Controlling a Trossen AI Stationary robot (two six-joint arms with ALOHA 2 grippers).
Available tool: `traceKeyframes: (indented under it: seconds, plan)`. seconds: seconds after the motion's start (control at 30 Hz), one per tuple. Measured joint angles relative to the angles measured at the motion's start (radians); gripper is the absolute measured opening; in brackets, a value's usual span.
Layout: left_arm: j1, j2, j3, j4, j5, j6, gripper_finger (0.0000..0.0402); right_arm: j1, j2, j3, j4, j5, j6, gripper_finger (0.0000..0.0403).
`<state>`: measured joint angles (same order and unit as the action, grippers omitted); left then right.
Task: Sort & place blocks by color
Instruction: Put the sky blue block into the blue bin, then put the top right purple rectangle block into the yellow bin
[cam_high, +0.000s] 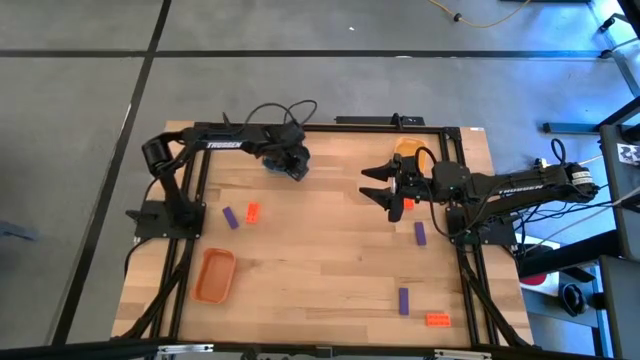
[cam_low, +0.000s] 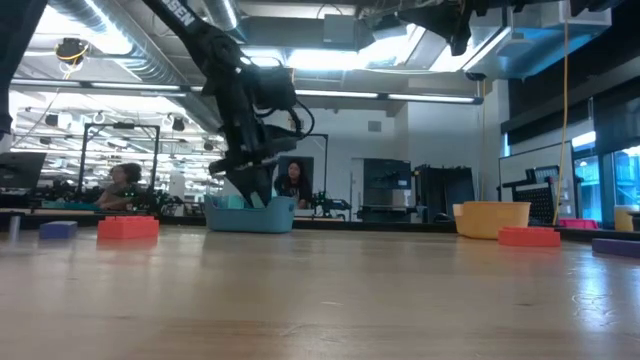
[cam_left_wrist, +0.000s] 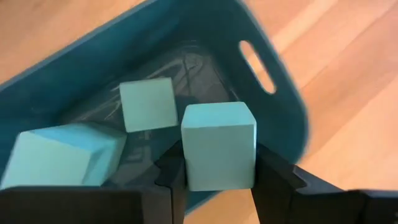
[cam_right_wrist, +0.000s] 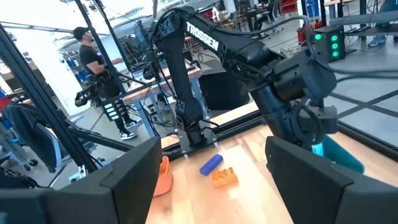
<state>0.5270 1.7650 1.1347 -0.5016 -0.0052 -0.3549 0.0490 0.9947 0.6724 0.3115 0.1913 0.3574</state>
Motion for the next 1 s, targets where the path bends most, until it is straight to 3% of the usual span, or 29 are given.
traceKeyframes:
  seconds: [0.27,0.7,1.0]
  plan:
    - [-0.005,0.031,0.0,-0.017,-0.018,-0.005,0.0125,0.0,0.0,0.0,0.0,0.0,0.003,0.0291]
    - [-0.008,0.031,0.0,-0.02,-0.056,-0.001,0.0163,0.0,0.0,0.0,0.001,0.0,0.004,0.0291]
    - [0.031,-0.013,0.0,-0.026,0.056,0.024,0.0182,0.0,0.0,0.0,0.001,0.0,0.003,0.0291]
